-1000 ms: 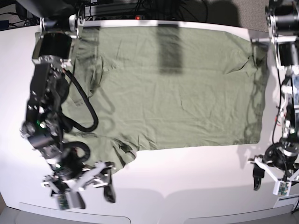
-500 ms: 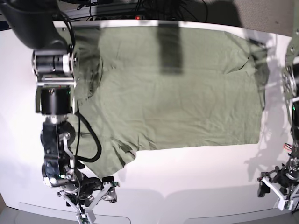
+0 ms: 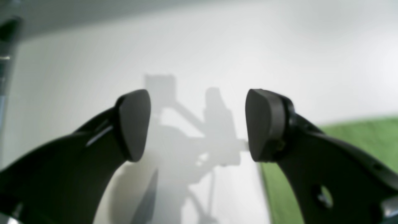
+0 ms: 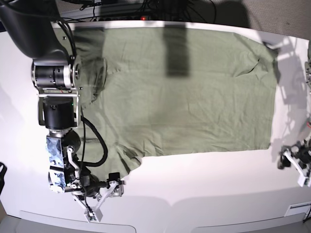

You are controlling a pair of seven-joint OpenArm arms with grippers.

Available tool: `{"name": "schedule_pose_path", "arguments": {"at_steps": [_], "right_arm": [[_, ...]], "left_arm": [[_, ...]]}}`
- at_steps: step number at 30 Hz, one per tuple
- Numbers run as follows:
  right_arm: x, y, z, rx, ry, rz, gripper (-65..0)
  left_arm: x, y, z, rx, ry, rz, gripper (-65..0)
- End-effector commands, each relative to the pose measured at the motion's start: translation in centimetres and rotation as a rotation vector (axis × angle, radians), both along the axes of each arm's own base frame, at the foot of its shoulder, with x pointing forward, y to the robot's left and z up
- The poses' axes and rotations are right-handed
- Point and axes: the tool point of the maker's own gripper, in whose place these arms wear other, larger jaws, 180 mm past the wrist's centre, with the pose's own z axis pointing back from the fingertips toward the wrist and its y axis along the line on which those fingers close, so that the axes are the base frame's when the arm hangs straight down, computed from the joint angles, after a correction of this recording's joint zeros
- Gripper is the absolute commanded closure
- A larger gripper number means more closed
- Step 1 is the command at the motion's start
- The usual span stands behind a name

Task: Fold the T-shirt properly
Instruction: 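Lower both grippers and pinch the hem corners of the shirt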

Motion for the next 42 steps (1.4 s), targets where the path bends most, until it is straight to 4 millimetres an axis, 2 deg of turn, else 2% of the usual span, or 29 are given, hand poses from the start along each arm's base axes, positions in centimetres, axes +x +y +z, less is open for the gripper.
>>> {"name": "schedule_pose_path", "arguments": {"at_steps": [1,7,12,16,25,35,42], "right_arm": [[1.5,0.1,3.1,0.022,-0.075,0.003,-47.4],[1.2,0.0,2.7,0.014,-0.049,0.004,-47.4],[1.1,0.3,2.7,0.033,-0.039,0.007,-47.4],[1.0,0.8,2.8,0.039,-0.044,0.037,-47.4],[1.0,1.5,3.7,0.078,-0.063,0.059,-47.4],[0.5,1.8,4.2,0.074,-0.091,0.069,-47.4],[-1.0,2.3,3.9,0.078,-0.108,0.087,-47.4]], "left_arm": [[1.2,0.3,2.1,-0.009,-0.056,0.006,-45.4],[-1.8,-0.9,-2.0,-0.054,0.084,-0.015,-45.2],[-3.4,-0.9,-3.9,-0.055,0.125,-0.017,-45.2],[-3.9,-1.4,-4.6,-0.079,0.098,-0.017,-45.2],[-4.5,-4.4,-5.2,-0.278,0.154,-0.002,-45.1],[-5.5,-5.6,-6.0,-0.368,0.24,0.017,-45.1],[-5.1,-9.0,-6.7,-0.413,0.236,-0.019,-45.1]]}}
